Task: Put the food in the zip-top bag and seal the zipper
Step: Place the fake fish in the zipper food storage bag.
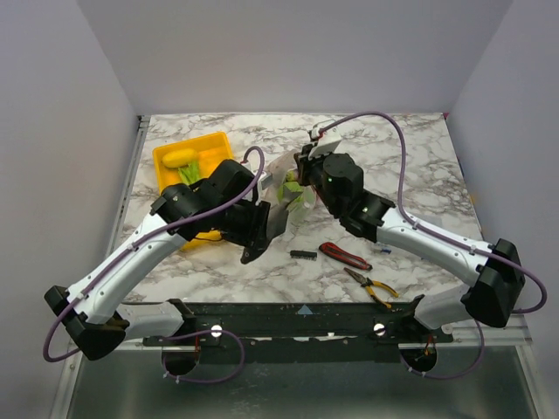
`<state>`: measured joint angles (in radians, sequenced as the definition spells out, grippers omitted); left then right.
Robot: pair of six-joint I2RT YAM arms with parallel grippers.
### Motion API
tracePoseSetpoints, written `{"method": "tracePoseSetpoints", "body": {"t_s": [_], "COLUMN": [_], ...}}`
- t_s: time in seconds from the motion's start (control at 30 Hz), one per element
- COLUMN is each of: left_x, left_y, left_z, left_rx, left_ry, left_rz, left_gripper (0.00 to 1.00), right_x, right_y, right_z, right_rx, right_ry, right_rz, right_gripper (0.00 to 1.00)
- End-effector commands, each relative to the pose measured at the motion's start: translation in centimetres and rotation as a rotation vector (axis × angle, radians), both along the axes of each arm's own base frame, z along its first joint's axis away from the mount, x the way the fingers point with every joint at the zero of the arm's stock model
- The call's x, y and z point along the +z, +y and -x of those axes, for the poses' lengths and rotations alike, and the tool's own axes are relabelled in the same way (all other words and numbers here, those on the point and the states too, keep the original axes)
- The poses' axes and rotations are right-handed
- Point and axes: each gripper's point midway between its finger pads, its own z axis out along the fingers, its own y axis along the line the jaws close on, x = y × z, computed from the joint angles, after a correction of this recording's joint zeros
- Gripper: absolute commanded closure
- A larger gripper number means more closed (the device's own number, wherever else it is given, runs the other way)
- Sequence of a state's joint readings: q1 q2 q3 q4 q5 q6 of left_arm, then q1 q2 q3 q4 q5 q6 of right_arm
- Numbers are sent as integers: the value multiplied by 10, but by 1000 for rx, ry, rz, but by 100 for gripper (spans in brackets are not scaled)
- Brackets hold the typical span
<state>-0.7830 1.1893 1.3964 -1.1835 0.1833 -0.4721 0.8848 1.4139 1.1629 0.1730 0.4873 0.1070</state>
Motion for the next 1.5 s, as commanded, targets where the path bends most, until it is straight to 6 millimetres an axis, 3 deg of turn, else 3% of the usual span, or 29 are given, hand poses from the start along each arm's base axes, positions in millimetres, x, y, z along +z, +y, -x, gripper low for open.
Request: {"method": "tracePoseSetpoints", "body": {"t_s": [0.0, 0.33, 0.67, 0.93, 1.47], "left_x": [6, -4, 1, 7, -11], "left_y": [16, 14, -12, -15, -28], "left_z": [-9, -25, -50, -69, -84], "left_rx": [31, 6, -26, -40, -87], "left_ry": [-71, -53, -40, -51, -13], "left_rz": [-72, -174, -152, -171, -130], "left_gripper": [100, 100, 100, 81, 74], "right_x": [30, 33, 27, 18, 2], "right_y": [2, 11, 18, 23, 29], "right_z": [11, 23, 29, 31, 27], "right_rx": [52, 119, 137, 145, 127], "right_ry": [-81, -100, -87, -70, -28], "right_rz": [-65, -79, -75, -55, -69], "right_gripper": [100, 100, 100, 100, 100]}}
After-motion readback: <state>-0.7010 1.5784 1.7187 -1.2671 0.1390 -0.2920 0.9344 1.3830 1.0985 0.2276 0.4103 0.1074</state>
